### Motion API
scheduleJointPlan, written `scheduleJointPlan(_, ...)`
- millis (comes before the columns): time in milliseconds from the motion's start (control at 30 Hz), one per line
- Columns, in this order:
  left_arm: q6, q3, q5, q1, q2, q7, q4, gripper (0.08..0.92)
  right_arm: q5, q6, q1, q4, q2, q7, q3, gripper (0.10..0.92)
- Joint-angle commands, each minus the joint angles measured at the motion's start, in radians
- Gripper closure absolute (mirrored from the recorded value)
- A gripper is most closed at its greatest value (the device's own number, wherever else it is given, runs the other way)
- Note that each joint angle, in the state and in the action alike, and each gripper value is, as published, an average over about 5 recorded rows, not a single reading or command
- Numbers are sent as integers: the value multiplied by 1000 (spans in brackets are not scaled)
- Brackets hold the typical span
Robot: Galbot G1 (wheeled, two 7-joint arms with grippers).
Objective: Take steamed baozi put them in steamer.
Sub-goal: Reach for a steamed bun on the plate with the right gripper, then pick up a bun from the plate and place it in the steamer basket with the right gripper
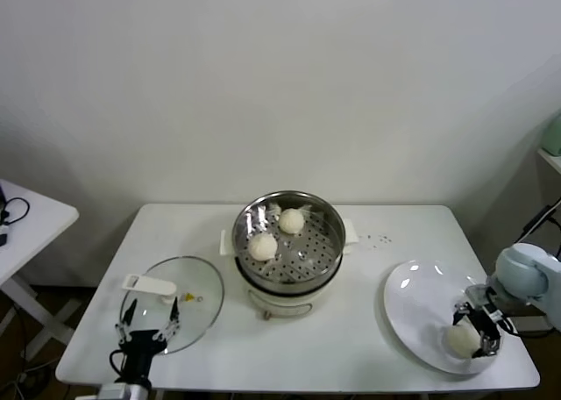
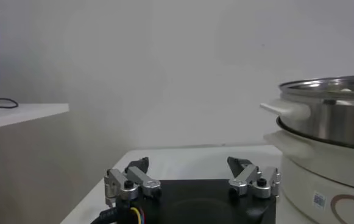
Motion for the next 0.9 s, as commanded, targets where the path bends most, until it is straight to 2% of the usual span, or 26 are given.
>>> scheduleJointPlan(33,0,-1,1,2,2,1,-1,177,-8,-2,-3,-1,4,-1,-3,282)
scheduleJointPlan(367,2,3,3,-2,0,1,-2,177,30,0,95,14,-6,-5,-47,312)
scheduleJointPlan(633,7,5,6,-4,1,2,-9,177,131,65,464,74,27,-71,-192,313)
scheduleJointPlan(900,18,7,14,-4,1,3,-22,177,208,181,924,81,216,-85,-425,313)
